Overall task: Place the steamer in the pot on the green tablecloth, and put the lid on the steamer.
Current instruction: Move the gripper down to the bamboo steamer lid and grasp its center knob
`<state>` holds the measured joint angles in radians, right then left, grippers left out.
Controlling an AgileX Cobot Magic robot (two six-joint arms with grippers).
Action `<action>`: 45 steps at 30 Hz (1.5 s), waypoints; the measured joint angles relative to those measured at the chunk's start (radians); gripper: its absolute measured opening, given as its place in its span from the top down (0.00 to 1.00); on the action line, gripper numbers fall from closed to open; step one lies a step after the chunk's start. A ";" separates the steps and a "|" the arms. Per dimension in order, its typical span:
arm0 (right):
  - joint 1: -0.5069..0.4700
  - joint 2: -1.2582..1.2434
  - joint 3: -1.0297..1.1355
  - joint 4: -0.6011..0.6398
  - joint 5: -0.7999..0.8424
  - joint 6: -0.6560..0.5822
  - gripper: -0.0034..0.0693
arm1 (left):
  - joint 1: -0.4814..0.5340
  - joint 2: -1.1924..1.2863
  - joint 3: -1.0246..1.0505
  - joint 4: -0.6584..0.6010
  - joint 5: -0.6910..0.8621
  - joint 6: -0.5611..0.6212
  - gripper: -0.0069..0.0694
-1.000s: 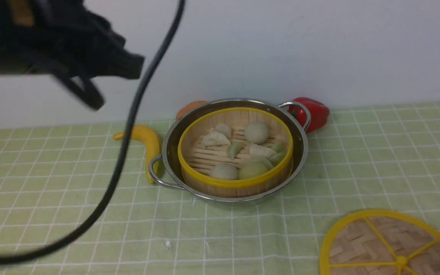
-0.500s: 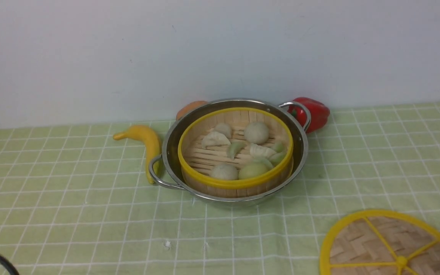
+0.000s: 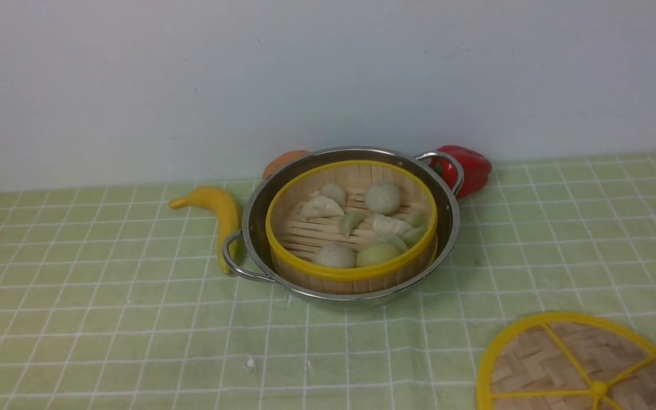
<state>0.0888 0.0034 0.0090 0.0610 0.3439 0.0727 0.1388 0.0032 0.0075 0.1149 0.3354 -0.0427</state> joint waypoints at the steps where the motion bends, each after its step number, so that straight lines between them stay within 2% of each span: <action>1: 0.000 0.000 0.000 0.000 0.000 0.000 0.62 | 0.002 -0.001 0.000 0.001 0.004 0.000 0.82; 25: 0.000 0.000 0.000 0.000 0.000 0.000 0.62 | 0.004 -0.002 0.000 0.004 0.004 0.000 0.76; 30: 0.000 0.000 0.000 -0.030 -0.082 0.017 0.62 | 0.004 -0.002 0.000 0.004 0.004 0.000 0.74; 35: 0.000 -0.001 -0.129 0.008 -0.152 0.090 0.62 | 0.004 -0.002 0.000 0.004 0.004 0.000 0.73; 36: 0.000 0.007 -0.210 0.016 -0.154 0.109 0.62 | 0.004 -0.002 0.000 0.004 0.004 0.000 0.72; 38: 0.000 0.035 -0.318 0.026 -0.110 0.137 0.62 | 0.004 -0.002 0.000 0.004 0.004 0.000 0.72; 43: 0.000 0.111 -0.521 0.063 0.232 0.152 0.62 | 0.004 -0.002 0.000 0.004 0.004 0.000 0.71; 45: 0.000 0.122 -0.544 0.064 0.289 0.152 0.62 | 0.004 -0.002 0.000 0.004 0.004 0.000 0.71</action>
<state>0.0888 0.1250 -0.5346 0.1253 0.6327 0.2249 0.1428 0.0013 0.0075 0.1193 0.3390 -0.0427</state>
